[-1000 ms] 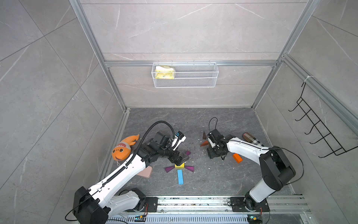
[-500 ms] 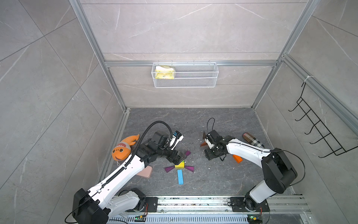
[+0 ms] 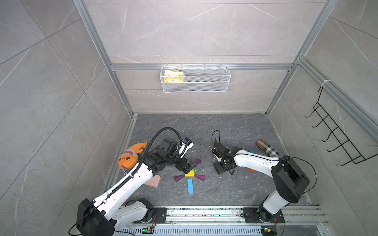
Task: Assemble a small pinwheel with building blocks
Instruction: Place the building block at the center of the board.
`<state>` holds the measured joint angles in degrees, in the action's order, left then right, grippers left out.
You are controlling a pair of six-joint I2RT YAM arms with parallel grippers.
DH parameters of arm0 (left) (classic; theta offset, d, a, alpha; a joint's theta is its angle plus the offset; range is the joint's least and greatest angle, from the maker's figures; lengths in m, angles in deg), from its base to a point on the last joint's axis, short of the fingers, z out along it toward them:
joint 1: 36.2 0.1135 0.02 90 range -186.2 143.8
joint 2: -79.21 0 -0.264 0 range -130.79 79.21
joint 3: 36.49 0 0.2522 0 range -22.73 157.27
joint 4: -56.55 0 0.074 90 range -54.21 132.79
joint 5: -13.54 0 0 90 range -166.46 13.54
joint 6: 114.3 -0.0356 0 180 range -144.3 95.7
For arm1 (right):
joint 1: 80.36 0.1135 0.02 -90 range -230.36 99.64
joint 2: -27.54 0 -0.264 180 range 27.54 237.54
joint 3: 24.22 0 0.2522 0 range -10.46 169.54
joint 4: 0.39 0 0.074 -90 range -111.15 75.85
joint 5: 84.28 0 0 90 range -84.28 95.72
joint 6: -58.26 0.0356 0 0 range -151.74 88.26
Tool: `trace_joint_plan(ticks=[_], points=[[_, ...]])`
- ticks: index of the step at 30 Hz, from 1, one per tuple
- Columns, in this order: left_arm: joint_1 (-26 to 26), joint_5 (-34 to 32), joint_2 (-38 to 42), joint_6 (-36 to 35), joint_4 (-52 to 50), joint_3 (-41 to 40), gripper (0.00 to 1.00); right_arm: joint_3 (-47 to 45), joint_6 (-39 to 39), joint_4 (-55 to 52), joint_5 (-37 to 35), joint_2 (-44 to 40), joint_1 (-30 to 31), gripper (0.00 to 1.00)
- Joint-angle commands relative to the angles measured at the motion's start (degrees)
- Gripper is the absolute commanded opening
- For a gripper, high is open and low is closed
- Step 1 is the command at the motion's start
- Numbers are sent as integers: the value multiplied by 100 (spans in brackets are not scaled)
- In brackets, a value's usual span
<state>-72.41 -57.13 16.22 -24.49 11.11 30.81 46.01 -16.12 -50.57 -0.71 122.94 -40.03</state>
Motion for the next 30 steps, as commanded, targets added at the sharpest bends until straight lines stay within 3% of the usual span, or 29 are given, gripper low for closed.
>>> trace_joint_plan(ticks=[1, 16, 22, 26, 30], points=[[43, 65, 68, -113, 30, 37, 100, 39, 246, -113, -150, 109, 60, 55], [43, 89, -12, -130, 13, 56, 100, -22, 203, 97, 73, 154, 150, 59], [41, 165, -37, -130, -13, 65, 100, -4, 214, 148, 90, 233, 150, 64], [43, 192, -47, -137, -27, 69, 100, 11, 210, 159, 31, 233, 150, 75], [38, 239, -43, -142, -31, 78, 100, 106, 131, 93, -110, 222, 150, 77]])
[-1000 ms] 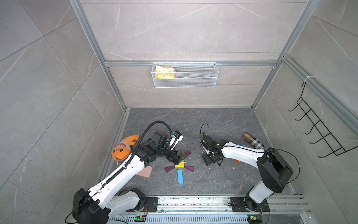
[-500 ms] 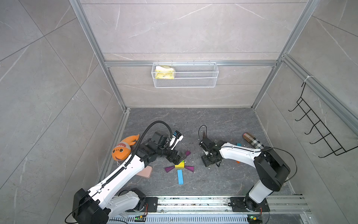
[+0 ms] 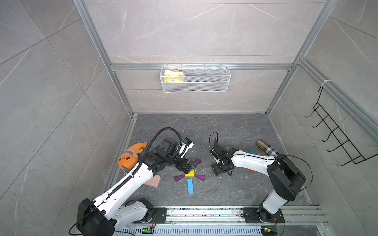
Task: Assemble a small pinwheel with building blocks
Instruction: Place the building block at the center of the board.
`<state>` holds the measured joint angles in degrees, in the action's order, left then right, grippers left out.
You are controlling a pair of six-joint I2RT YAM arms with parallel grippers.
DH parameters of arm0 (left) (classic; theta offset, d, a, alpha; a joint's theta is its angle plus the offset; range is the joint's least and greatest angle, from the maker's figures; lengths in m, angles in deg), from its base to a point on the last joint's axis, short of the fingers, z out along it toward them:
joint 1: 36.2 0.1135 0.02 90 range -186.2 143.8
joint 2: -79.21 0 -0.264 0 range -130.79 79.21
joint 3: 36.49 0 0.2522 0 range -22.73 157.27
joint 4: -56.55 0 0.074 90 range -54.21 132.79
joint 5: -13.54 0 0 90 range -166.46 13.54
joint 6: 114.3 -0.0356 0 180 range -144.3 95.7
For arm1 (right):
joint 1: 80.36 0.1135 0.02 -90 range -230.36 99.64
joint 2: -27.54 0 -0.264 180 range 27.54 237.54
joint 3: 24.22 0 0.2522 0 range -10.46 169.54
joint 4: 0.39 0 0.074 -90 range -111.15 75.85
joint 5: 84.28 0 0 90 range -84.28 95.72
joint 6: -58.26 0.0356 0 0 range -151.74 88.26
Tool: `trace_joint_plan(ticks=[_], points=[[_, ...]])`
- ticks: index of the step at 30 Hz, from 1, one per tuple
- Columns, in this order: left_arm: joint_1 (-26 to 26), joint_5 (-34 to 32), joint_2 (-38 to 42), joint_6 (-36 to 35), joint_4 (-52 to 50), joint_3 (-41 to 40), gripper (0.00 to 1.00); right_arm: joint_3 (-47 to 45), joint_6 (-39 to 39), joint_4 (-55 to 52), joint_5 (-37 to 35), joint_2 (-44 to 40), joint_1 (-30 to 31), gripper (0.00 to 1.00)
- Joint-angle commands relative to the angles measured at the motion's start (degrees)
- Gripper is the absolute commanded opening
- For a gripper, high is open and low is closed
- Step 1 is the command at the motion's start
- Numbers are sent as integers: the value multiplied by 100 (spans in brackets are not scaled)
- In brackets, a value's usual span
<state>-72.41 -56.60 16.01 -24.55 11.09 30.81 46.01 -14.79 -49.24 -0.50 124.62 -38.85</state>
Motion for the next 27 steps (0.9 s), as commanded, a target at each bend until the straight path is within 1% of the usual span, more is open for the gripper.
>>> trace_joint_plan(ticks=[1, 5, 9, 15, 27], points=[[43, 201, -25, -133, -28, 78, 100, 127, -32, -65, -180, 44, 32, 77], [37, 232, -21, -133, -36, 87, 100, 121, -101, -105, -250, -70, 32, 78], [43, 277, -21, -144, -46, 101, 100, 88, -49, -94, -234, -162, 32, 76], [38, 320, -35, -148, -55, 104, 100, 40, 44, -171, -257, -223, 32, 77], [41, 393, -105, -154, -82, 148, 100, -143, 68, 42, -40, -445, 63, 73]])
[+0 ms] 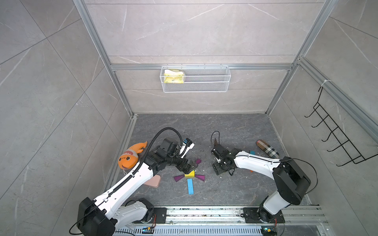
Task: Assemble a small pinwheel with building blocks
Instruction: Place the building block at the center of the board, then pick up the building block from the center of the board.
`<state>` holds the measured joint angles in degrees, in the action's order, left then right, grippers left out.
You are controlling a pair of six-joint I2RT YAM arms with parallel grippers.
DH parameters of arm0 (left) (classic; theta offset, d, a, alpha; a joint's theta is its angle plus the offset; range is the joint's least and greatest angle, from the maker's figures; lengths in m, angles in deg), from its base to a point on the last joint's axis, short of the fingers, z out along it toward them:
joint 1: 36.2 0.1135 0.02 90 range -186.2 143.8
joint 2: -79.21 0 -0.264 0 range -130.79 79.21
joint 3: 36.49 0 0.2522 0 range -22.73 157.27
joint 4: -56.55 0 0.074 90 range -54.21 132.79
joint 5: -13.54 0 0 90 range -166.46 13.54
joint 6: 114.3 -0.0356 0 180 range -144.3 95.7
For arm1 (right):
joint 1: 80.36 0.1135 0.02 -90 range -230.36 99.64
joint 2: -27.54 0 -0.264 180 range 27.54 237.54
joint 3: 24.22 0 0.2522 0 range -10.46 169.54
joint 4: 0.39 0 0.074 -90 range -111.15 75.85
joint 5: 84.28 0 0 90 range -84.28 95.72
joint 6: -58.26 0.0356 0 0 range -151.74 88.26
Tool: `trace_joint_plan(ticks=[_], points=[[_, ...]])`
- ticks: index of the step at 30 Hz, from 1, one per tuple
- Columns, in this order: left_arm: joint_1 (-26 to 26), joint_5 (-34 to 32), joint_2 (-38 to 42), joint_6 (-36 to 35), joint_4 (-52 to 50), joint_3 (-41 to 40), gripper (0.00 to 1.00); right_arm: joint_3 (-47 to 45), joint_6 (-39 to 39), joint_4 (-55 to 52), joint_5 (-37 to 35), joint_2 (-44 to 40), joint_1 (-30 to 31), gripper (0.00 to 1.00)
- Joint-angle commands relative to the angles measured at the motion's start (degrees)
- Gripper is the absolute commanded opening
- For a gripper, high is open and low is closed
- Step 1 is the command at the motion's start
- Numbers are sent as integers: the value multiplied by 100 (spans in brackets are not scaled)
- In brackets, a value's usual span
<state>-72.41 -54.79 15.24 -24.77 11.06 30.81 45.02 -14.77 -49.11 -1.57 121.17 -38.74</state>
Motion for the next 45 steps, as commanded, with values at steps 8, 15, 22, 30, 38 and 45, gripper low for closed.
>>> trace_joint_plan(ticks=[8, 15, 22, 30, 38, 45], points=[[38, 214, -46, -138, -88, 148, 100, 59, -34, 81, 104, 6, 84, 72], [41, 247, -115, -167, -118, 189, 100, 4, -247, 153, 32, -113, 100, 72], [43, 137, 10, -201, -80, 152, 100, -30, -307, 26, -267, -395, 100, 99], [41, -65, 393, -299, 248, 57, 100, 197, -204, -414, -941, -1283, 100, 100], [52, 459, -342, -551, 449, 482, 100, 425, 1440, -463, -1294, -1153, -603, 100], [60, 710, -340, -562, 782, 486, 100, -483, 3758, -647, -1242, -2077, -1954, 93]])
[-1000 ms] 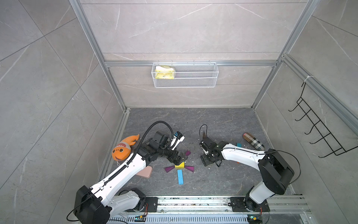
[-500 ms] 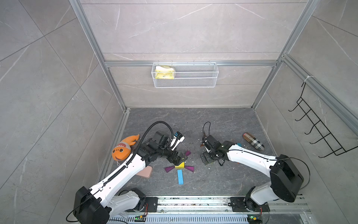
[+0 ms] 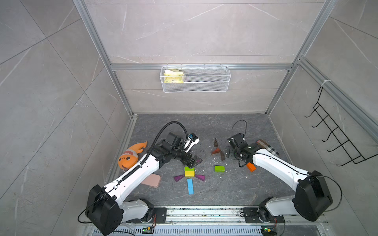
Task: Assemble a small pinwheel with building blocks
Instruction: Pick up the building block from the center of the board.
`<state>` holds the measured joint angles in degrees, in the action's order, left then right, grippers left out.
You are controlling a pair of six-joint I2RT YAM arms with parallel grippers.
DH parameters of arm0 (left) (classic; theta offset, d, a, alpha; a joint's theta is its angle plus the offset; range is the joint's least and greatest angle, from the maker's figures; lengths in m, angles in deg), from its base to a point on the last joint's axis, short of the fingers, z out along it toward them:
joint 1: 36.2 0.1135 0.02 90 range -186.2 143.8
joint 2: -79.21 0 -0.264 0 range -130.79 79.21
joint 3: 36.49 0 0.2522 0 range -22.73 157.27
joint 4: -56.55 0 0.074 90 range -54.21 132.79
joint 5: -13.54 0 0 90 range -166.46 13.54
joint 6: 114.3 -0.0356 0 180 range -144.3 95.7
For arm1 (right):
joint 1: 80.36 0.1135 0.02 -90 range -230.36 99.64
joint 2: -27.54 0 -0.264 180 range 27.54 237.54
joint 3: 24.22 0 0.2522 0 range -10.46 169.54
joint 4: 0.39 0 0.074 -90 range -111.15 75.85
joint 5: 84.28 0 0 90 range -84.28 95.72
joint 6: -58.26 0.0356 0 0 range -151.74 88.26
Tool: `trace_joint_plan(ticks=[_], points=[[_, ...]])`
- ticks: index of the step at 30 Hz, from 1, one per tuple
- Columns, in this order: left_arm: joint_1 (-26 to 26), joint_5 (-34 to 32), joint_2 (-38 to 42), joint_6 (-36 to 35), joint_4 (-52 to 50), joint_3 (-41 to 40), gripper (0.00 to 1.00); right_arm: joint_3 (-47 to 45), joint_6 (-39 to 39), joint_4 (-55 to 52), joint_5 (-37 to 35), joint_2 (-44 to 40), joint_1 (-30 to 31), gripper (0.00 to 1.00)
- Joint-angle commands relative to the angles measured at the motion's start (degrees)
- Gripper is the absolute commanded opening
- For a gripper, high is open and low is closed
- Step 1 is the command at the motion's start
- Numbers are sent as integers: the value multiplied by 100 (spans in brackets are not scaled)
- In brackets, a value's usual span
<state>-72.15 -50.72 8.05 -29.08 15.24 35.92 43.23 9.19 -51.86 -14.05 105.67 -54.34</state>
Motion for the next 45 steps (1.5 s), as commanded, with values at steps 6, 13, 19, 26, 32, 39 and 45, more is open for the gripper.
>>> trace_joint_plan(ticks=[6, 13, 19, 26, 32, 39, 45], points=[[19, 232, 737, -178, 321, -256, 100, -502, 2355, -994, -17, -840, -982, 89], [26, 120, 915, -280, 227, -272, 100, -317, 2518, -1156, 421, -9, -1555, 90], [35, 86, 852, -348, 198, -244, 100, -511, 2458, -677, 482, 128, -1666, 90], [33, 114, 717, -378, 169, -216, 100, -568, 2413, -393, 573, 423, -1734, 89], [34, 211, 651, -367, 189, -213, 100, -656, 2426, -194, 633, 632, -1780, 86], [28, 210, 621, -382, 196, -205, 100, -882, 2429, 76, 771, 728, -1806, 74], [35, 207, 612, -386, 170, -194, 100, -914, 2356, 98, 790, 732, -1820, 66]])
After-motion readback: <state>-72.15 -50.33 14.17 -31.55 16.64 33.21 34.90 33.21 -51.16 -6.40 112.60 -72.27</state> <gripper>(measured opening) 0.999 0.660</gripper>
